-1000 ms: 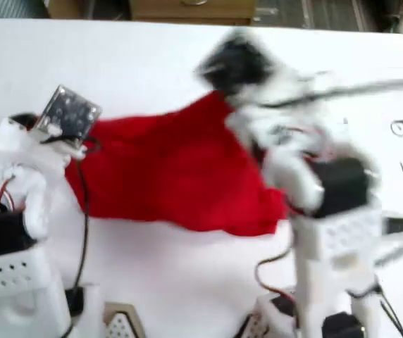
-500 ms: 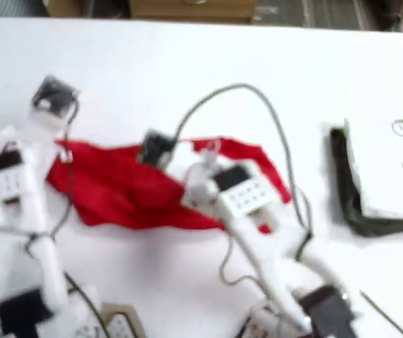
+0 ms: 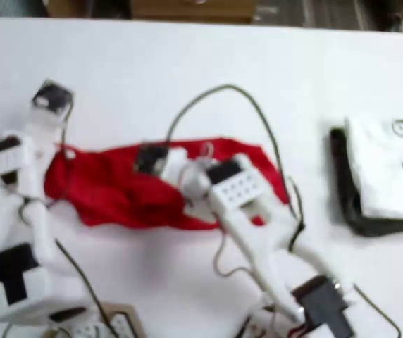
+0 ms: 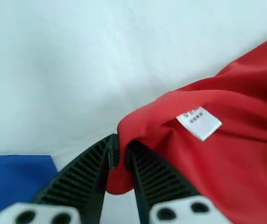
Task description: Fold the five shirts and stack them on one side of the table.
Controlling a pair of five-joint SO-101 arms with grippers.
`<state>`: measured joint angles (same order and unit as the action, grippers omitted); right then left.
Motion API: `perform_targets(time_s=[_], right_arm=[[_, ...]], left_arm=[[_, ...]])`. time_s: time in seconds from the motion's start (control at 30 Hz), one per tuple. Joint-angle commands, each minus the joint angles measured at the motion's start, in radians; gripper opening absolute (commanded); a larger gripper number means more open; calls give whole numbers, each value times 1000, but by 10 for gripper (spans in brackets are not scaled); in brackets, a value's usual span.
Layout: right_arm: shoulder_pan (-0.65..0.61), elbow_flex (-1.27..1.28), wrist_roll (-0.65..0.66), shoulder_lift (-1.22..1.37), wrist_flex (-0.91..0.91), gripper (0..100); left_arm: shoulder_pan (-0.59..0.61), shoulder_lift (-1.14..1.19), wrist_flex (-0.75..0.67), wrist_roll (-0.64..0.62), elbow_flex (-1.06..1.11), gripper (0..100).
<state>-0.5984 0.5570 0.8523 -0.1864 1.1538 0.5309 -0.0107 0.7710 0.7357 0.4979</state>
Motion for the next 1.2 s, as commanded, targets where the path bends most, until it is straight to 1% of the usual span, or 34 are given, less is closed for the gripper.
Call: perform_targets(time_s=[0.0,0.1,0.17,0.37,0.53,0.67,0.83,1.0,1.17], right_arm=[[-5,-101,239,-47,139,239],[-30,-135,388,-76,243,218],[-54,-127,417,-77,262,206],[-73,-101,420,10,153,202],[-71,-107,420,136,143,202],[-68,-112,420,177,119,202],[7,-140,422,183,28,201],[76,-173,439,185,27,201],[97,-192,456,179,41,201]], left_arm=[[8,5,-14,2,-44,21],[6,8,-14,2,-45,21],[5,8,-14,2,-45,21],[8,5,-14,2,-45,21],[8,3,-14,-2,-45,21],[8,3,-14,-3,-45,22],[8,3,-14,-5,-45,22],[8,3,-12,-5,-44,22],[8,3,-12,-5,-44,22]])
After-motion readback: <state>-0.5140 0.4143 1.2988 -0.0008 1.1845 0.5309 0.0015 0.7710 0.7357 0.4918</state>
